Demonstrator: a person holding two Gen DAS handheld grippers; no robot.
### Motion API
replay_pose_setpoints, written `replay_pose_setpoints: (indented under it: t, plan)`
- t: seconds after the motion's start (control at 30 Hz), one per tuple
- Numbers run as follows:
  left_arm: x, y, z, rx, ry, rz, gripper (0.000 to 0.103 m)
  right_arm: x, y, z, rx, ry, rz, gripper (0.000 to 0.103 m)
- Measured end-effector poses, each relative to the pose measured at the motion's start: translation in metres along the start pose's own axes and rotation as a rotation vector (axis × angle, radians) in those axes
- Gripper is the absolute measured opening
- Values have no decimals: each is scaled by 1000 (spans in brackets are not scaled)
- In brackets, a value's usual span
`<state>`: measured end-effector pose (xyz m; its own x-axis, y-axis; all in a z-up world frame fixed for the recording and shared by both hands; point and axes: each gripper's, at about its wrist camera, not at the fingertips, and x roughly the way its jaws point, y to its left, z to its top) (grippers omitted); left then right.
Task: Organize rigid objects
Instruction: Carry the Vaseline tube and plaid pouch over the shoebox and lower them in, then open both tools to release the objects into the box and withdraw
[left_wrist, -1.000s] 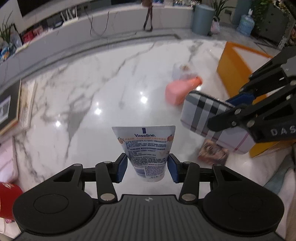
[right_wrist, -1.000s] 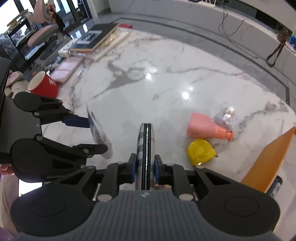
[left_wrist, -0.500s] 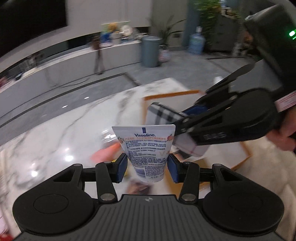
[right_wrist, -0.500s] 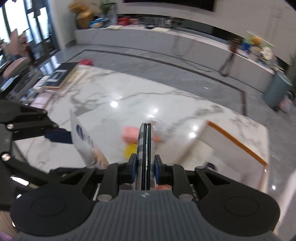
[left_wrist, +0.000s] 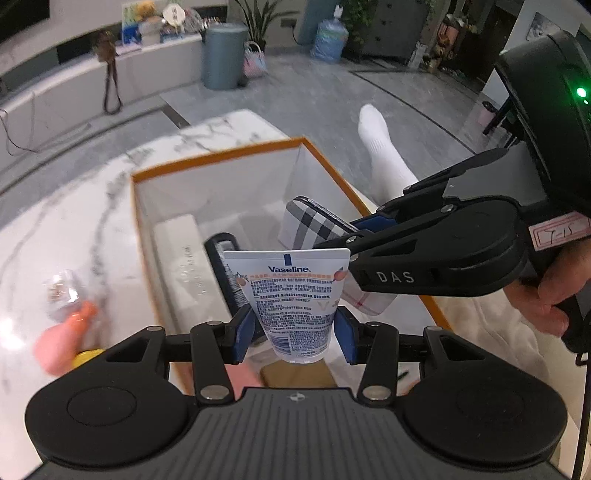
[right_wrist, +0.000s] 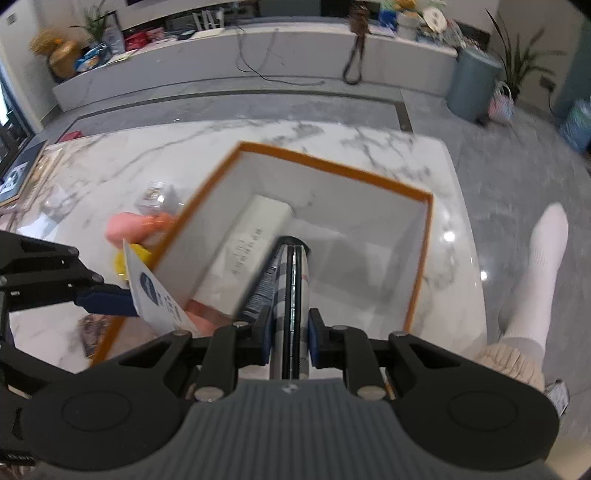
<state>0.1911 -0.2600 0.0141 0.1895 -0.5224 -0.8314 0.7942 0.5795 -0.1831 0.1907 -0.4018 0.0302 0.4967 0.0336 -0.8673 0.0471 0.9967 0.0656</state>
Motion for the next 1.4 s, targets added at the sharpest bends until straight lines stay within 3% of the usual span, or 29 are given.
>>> replay_pose_setpoints:
  t: [0.2, 0.57, 0.93, 1.1, 1.17, 1.23, 1.4]
  plan:
    - [47, 7, 10, -11, 76, -42, 53, 31, -22, 2, 49, 33, 22, 18]
    - [97, 34, 29, -98, 124, -50, 54, 68, -34, 20, 102, 57, 30, 18]
    - [111, 47, 43, -197, 67, -18, 59, 83, -42, 37, 180, 22, -85, 18]
    - [106, 49, 43, -196, 73, -17, 64, 86, -37, 40, 140, 8, -160, 18]
    - [100, 53, 41, -190, 80, -19, 64, 88, -35, 41, 117, 8, -189, 18]
    - [93, 56, 40, -170, 74, -38, 55, 91, -32, 41, 88, 7, -209, 18]
    - [68, 55, 38, -125, 47, -44, 54, 101, -21, 41, 35, 19, -270, 19]
